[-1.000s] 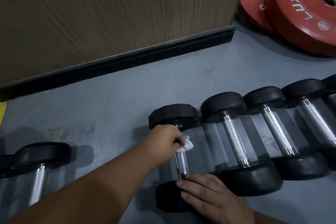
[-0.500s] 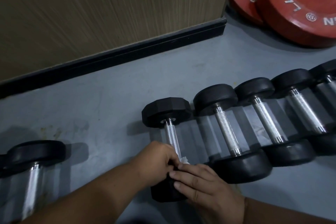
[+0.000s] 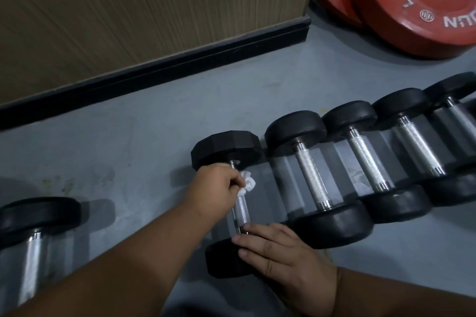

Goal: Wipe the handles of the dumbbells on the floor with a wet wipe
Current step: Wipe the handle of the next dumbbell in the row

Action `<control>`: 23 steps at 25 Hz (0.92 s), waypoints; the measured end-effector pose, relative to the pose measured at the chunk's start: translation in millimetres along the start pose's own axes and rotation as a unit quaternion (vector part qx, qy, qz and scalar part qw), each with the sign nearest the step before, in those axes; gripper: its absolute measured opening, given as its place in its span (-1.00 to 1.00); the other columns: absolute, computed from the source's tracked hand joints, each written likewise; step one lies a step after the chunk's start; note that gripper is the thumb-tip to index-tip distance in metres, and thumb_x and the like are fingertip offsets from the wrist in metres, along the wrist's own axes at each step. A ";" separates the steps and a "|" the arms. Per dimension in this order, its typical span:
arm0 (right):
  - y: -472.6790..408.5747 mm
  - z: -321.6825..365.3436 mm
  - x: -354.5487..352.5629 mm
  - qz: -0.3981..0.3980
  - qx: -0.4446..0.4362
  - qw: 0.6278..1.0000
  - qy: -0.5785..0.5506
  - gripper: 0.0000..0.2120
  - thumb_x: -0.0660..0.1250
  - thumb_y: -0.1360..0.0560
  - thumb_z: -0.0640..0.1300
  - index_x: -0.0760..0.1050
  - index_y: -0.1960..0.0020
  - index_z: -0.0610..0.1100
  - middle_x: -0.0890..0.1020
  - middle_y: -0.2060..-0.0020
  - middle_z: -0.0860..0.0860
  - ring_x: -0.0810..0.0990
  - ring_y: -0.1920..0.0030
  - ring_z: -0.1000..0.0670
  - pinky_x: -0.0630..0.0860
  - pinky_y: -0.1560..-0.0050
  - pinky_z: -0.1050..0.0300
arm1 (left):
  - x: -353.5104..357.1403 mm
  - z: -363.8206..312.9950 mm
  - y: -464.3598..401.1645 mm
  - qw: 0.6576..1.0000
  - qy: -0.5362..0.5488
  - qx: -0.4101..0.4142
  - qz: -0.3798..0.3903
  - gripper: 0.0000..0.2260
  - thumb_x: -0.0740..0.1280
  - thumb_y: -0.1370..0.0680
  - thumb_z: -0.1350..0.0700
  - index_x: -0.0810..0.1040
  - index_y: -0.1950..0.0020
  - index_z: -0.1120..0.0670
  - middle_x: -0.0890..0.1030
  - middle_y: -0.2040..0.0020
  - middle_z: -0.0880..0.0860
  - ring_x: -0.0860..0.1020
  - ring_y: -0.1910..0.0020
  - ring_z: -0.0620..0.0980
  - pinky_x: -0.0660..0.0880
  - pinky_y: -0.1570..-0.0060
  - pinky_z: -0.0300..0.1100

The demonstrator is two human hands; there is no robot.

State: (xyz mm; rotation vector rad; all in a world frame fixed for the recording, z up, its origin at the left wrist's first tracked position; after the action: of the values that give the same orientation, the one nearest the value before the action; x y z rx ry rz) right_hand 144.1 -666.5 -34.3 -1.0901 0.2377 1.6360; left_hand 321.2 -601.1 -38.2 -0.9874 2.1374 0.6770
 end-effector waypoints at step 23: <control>-2.3 -1.9 -2.0 -0.013 0.001 1.000 -0.007 -0.56 0.42 -0.55 -0.26 0.50 -0.41 -0.19 0.43 -0.49 -0.05 0.38 -0.50 -0.16 0.47 -0.24 -0.19 | 21.9 -12.1 32.3 0.991 -0.033 0.067 0.113 -0.83 0.45 -0.40 0.23 0.71 0.18 -0.06 0.66 0.15 -0.10 0.57 0.08 -0.20 0.48 -0.01 -0.32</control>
State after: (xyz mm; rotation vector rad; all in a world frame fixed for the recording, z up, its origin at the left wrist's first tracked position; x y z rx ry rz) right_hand 147.0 -668.2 -33.0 -1.0750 0.2155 1.6190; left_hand 280.5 -600.5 -41.5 -0.6489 2.2233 0.6539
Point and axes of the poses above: each hand's wrist, its own y-axis away from the middle knuckle, its own x-axis out of the palm, z = x × y, the point moved 8 cm from there along -y, towards the middle knuckle
